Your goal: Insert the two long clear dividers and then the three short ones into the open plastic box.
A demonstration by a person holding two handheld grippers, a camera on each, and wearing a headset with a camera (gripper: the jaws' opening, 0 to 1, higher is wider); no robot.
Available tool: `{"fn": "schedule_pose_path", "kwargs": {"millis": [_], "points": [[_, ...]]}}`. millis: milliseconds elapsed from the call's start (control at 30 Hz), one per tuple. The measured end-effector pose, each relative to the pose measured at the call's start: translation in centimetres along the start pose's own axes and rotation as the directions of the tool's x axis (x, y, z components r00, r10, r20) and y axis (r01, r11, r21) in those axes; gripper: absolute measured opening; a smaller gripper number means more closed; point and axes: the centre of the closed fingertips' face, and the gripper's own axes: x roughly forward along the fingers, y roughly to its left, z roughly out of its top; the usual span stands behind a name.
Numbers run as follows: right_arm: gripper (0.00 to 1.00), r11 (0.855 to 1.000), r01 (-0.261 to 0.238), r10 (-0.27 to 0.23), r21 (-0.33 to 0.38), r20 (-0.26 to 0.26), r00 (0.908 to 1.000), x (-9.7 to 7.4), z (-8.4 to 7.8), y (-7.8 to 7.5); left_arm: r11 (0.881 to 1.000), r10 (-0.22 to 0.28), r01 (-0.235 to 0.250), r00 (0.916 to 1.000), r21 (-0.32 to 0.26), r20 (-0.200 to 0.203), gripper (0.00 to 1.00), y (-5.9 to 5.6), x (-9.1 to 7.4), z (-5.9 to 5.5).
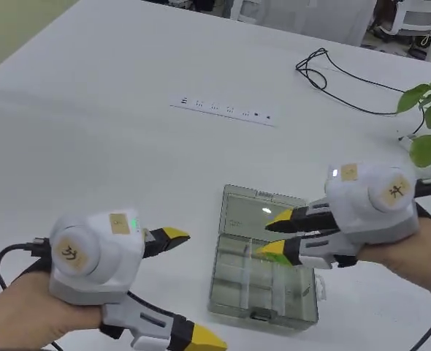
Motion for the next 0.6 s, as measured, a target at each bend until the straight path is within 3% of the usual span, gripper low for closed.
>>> {"fn": "schedule_pose_path", "kwargs": {"millis": [300,600], "points": [[0.30,0.998,0.060,-0.059,0.033,-0.021,0.9980,-3.2,-2.5,-1.2,1.000,0.001,-0.001,1.0000,0.003,-0.003,0.99,-0.1,-0.1,0.0],[0.37,0.994,0.094,-0.089,0.052,-0.083,0.9925,-5.5,-6.5,-2.3,1.000,0.002,-0.002,1.0000,-0.002,-0.001,0.99,-0.1,0.0,0.0]]}}
